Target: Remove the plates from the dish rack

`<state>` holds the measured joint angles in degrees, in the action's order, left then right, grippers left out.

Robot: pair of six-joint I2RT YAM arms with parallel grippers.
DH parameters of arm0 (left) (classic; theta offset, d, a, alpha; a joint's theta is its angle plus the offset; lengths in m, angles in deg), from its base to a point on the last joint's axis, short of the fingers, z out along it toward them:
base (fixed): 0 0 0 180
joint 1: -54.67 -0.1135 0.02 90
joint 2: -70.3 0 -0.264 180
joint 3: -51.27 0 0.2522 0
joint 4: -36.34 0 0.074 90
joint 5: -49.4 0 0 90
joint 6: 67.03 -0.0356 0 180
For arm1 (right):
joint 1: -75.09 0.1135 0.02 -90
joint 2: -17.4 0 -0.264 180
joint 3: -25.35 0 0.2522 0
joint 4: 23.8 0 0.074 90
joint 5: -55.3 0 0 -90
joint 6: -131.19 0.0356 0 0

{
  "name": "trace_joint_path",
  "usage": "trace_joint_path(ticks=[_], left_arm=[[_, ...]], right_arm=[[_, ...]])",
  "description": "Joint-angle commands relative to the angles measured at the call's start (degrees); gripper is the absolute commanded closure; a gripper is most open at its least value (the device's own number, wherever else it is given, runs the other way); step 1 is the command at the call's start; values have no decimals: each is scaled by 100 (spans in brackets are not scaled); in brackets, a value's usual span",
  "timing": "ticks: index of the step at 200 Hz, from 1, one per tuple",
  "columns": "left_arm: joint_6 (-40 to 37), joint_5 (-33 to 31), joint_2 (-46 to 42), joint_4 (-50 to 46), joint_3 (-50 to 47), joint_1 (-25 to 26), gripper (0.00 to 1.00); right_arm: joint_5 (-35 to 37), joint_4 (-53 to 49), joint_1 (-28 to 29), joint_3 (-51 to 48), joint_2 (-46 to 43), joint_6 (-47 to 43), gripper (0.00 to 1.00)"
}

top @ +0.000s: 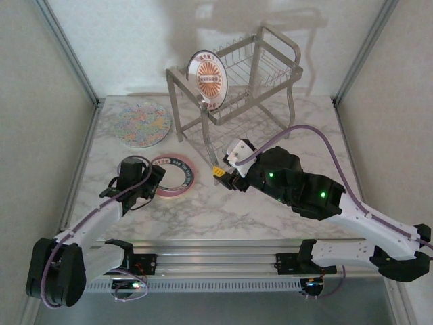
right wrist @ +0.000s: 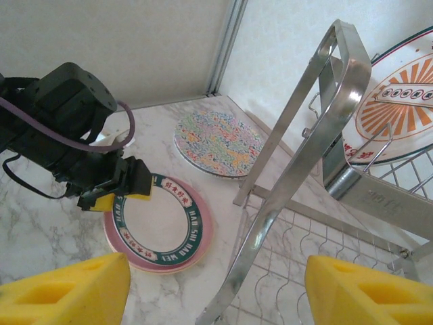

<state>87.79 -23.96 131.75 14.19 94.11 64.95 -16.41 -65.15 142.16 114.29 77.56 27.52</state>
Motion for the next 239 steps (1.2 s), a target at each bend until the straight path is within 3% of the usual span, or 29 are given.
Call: trace_joint_path(ticks=[1,85,149,239], left_arm=[[-220,-109,128,-465,227,-51,38],[-336,-311,387,-580,306,-53,39],[-518,-877,386,-1470,861,-48,38],[-492,-1004,240,-1623,921,-59,37]], right_arm=[[88,114,78,200,12,127,30],[95,113,82,234,108,123,30],[149,137,62,279,214,22,27],[196,297,49,327,333,-57,25]])
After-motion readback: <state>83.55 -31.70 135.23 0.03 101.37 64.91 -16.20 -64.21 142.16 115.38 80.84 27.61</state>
